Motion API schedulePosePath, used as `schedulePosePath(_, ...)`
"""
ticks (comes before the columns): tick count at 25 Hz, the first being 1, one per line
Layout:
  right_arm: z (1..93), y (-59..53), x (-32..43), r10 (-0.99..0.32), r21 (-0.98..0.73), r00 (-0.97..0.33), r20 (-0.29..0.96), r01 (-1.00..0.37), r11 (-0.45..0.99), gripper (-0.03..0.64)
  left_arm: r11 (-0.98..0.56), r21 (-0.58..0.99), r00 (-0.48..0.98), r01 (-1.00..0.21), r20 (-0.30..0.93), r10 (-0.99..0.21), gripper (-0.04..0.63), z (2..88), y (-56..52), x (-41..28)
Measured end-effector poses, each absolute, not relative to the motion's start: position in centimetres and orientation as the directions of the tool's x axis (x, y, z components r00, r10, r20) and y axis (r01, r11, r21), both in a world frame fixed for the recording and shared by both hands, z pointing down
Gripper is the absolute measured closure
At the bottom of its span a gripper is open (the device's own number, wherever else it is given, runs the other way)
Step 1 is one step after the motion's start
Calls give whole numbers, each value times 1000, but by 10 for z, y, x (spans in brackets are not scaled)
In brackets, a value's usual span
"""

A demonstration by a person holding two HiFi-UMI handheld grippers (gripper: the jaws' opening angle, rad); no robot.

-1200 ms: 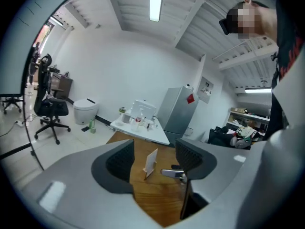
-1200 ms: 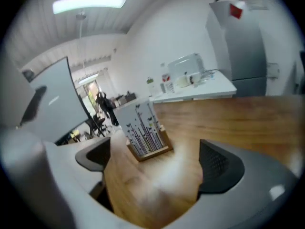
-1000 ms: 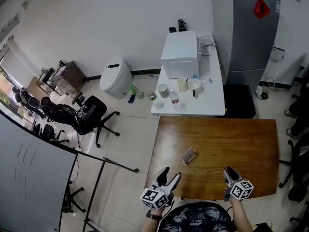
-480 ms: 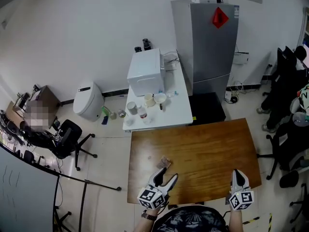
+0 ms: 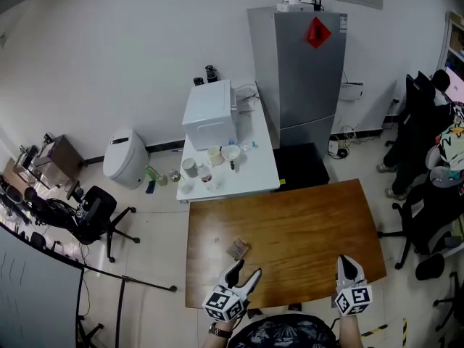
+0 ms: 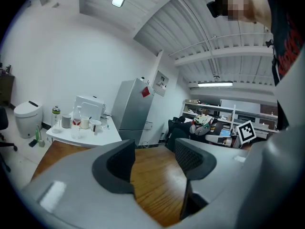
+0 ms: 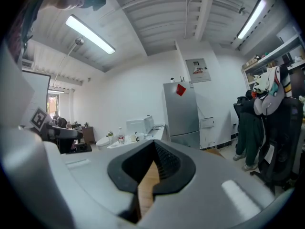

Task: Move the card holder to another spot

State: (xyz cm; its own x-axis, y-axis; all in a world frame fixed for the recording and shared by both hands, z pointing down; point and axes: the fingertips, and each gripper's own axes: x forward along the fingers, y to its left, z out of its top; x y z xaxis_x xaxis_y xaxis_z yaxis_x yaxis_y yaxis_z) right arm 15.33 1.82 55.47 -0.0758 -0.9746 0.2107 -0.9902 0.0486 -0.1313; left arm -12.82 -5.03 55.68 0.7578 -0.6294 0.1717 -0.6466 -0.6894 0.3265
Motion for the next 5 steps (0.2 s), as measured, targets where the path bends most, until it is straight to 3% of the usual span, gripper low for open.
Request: schedulePosePath(5,550,13,149,-977,-122,-88,196,-990,65,617,-692,325,759,-645,167,-629,330,556,-49,-128)
